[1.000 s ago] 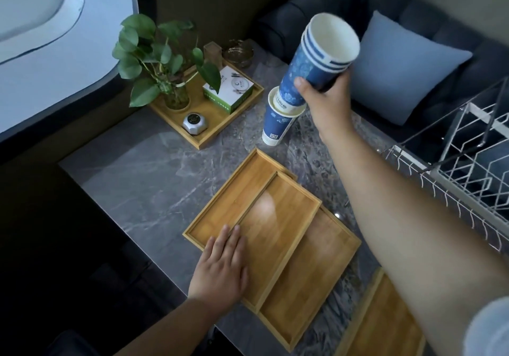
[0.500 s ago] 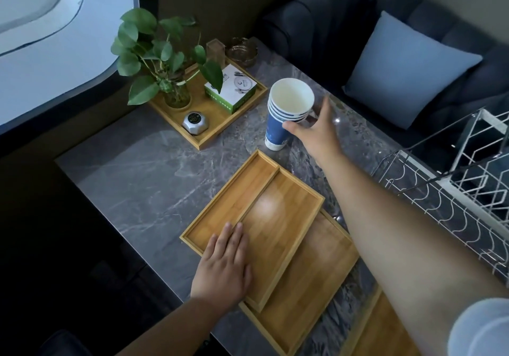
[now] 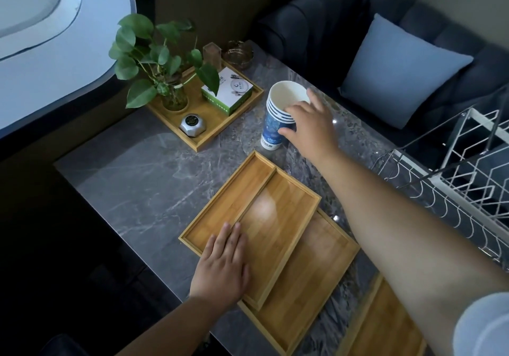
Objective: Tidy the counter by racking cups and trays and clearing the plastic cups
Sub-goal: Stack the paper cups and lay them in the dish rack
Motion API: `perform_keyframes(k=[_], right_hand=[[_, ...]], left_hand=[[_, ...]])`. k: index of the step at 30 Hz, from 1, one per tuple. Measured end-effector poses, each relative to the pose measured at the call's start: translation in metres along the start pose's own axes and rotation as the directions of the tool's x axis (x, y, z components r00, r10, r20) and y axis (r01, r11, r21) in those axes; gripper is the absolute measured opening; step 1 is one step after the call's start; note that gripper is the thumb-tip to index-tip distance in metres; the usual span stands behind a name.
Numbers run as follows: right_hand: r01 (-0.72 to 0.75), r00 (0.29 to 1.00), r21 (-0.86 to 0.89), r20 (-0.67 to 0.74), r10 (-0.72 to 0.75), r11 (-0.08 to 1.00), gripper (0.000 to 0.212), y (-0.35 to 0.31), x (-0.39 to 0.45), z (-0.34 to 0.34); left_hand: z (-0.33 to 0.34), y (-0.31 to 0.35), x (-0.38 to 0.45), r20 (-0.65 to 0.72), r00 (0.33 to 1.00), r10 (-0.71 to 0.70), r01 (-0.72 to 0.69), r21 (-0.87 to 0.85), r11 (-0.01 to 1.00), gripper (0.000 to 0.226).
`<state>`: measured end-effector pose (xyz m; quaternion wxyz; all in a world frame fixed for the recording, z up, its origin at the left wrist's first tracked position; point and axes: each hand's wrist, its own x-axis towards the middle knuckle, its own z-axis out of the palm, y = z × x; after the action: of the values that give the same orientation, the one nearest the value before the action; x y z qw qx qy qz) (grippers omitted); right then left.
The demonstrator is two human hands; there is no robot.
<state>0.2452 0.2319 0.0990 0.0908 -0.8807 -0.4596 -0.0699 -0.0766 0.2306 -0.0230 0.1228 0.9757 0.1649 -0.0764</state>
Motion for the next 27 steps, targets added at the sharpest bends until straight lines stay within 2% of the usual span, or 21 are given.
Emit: perform_keyframes(k=[2, 7, 11, 15, 17, 21, 23, 27], right_hand=[[-0.020, 1.000, -0.075, -0.001, 0.020, 0.997, 0.027, 0.002, 0.001, 0.000], [-0.070, 0.998, -0.057, 0.005, 0.070, 0.996, 0.027, 0.004, -0.005, -0.011], [-0.198, 0.975, 0.147, -0.069, 0.210, 0.969, 0.036, 0.001, -0.017, -0.039], [-0.313, 0.910, 0.419, -0.123, 0.395, 0.852, 0.040, 0.005, -0.040, -0.096], [-0.328, 0.853, 0.572, -0.162, 0.496, 0.752, 0.030, 0.011, -0.059, -0.135], [-0.285, 0.669, 0.836, -0.179, 0.722, 0.470, 0.016, 0.041, -0.113, -0.200], [-0.274, 0.576, 0.900, -0.128, 0.808, 0.338, 0.010, 0.062, -0.144, -0.219], [-0.298, 0.375, 0.950, 0.022, 0.927, 0.098, 0.012, 0.095, -0.197, -0.236]], left_hand=[[-0.001, 0.000, 0.000, 0.005, 1.000, 0.001, -0.001, -0.002, 1.000, 0.062], [-0.004, 0.001, -0.001, 0.017, 1.000, -0.006, 0.006, -0.001, 1.000, 0.062], [-0.007, 0.001, -0.002, 0.021, 1.000, 0.001, -0.001, 0.018, 1.000, 0.063], [-0.009, 0.002, -0.002, 0.038, 0.999, -0.025, 0.025, 0.022, 0.999, 0.068], [-0.009, 0.002, 0.000, 0.054, 0.998, -0.023, 0.021, 0.037, 0.999, 0.073], [-0.007, 0.002, 0.000, 0.061, 0.998, -0.020, 0.018, 0.019, 1.000, 0.077], [-0.007, 0.002, 0.000, 0.043, 0.999, -0.020, 0.020, -0.002, 1.000, 0.075], [-0.005, 0.001, 0.001, 0.034, 0.999, -0.033, 0.034, -0.021, 0.999, 0.076]])
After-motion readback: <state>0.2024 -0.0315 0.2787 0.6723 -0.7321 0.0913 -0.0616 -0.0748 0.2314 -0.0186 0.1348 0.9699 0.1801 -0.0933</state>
